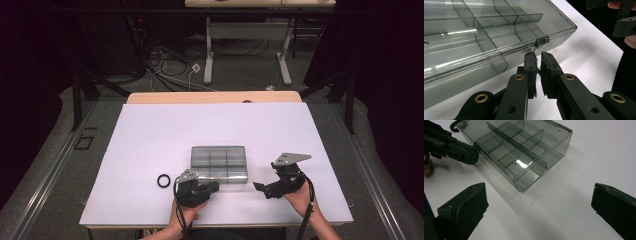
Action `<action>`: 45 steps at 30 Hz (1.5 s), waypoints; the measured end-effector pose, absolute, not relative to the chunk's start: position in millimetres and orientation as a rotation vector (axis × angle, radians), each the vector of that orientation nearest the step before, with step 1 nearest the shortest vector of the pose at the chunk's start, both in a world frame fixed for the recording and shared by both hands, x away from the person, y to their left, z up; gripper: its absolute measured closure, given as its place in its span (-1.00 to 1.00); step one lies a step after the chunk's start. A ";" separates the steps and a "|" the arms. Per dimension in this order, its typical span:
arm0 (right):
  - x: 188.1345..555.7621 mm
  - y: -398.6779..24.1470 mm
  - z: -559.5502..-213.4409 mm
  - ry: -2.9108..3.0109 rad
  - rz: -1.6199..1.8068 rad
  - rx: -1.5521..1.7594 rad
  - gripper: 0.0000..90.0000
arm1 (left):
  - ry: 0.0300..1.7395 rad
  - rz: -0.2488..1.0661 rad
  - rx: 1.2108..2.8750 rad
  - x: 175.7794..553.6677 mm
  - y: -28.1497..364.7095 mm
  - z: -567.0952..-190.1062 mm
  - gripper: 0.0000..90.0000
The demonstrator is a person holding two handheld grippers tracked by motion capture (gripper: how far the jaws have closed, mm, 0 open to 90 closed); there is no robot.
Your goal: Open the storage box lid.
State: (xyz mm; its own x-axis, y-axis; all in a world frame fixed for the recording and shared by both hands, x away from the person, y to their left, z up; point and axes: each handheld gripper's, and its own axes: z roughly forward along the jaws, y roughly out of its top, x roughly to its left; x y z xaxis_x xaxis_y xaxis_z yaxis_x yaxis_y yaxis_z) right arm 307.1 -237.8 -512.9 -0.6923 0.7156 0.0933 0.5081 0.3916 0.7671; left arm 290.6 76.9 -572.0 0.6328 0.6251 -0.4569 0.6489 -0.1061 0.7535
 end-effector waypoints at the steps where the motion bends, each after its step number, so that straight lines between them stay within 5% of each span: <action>1: 306.9 -237.3 -513.2 2.395 1.193 1.087 -1.00 | 1.025 -0.030 1.789 291.2 77.2 -572.4 0.84; 45: 306.9 -236.5 -513.3 2.398 1.193 1.084 -1.00 | 0.996 -0.026 1.773 292.5 76.5 -567.8 0.96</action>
State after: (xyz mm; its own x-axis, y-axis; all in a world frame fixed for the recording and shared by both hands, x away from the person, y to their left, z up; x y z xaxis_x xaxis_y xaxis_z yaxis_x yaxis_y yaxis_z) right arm 306.9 -236.5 -513.3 -0.6911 0.7161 0.0979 0.5100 0.3872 0.7681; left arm 292.5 76.5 -567.8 0.6525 0.6066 -0.4541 0.6291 -0.0995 0.7710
